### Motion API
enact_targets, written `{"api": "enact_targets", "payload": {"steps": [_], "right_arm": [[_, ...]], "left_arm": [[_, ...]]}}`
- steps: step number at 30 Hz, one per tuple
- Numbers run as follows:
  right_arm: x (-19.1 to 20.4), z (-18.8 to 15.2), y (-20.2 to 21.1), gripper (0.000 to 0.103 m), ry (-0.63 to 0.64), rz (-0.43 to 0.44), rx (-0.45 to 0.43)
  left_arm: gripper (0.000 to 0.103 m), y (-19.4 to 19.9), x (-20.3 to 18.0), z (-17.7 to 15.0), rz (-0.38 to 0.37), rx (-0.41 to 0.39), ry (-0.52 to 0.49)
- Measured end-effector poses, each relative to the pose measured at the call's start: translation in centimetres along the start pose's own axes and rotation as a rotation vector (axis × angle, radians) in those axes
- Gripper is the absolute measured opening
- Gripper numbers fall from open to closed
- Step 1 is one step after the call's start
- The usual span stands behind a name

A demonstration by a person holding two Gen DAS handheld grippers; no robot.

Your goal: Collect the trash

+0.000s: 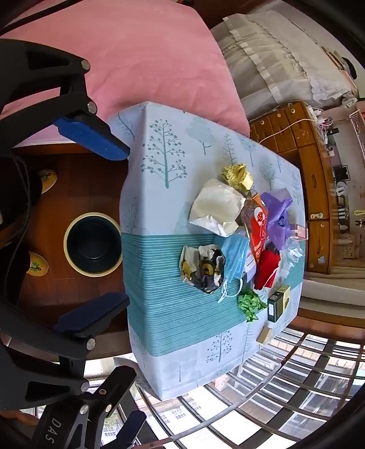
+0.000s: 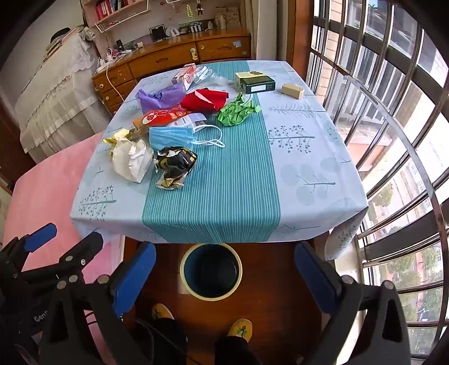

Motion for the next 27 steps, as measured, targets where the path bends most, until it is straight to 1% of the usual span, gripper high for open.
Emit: {"api": "enact_targets", "payload": {"steps": [3, 5, 6, 8, 11, 14, 17, 21, 27], "right_arm": [[0.1, 0.1, -0.3, 0.1, 0.012, -0.005, 0.01], [0.3, 0.4, -0.5, 0.1, 0.021, -0.003, 0.017], [-0.3, 0.4, -0.2, 0.1, 0.011, 0.004, -0.001], [0.2, 0.0, 0.2, 0.1, 0.003, -0.019, -0.033], [0.1, 0.1, 0.1, 0.1, -0.002, -0.019, -0.028], [0.0, 0.0, 0.3, 0.1, -0.01, -0.009, -0.025], [0.0, -0.1, 0.1, 0.1, -0.014, 0.003, -0.024], [0.1, -0.2, 0.0, 0.1, -0.007, -0.001, -0.028], [0.1, -0.1, 0.0, 0.1, -0.013, 0.007, -0.04]], "left_arm": [[0.094, -0.2, 0.0, 0.0, -0.003, 0.005, 0.012], [0.092, 0.1, 0.2, 0.4, -0.001, -0.02, 0.002], [0.091, 0.0, 0.2, 0.5, -0.002, -0.02, 0.003], [0.087, 0.0, -0.1, 0.8, -0.009, -0.017, 0.004], [0.084, -0.1, -0.9, 0.6, -0.014, -0.015, -0.004], [0.083, -0.4, -0.6, 0.2, -0.024, -0.032, -0.004], [0.083, -0.3, -0.6, 0.1, -0.024, -0.033, -0.004], [0.083, -0.5, -0.6, 0.1, -0.02, -0.018, -0.001], [0.083, -0.3, -0.6, 0.2, -0.01, -0.032, -0.004]]}}
Point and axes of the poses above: each gripper's, at about its wrist camera, not at the fingertips, and y roughly against the way its jaws point, x to its left, z to its top, the point moved 4 cm from there along -y, roughly the way its jaws point, and after that the axes turned 4 degrees about -y, right-handed, at the moved point
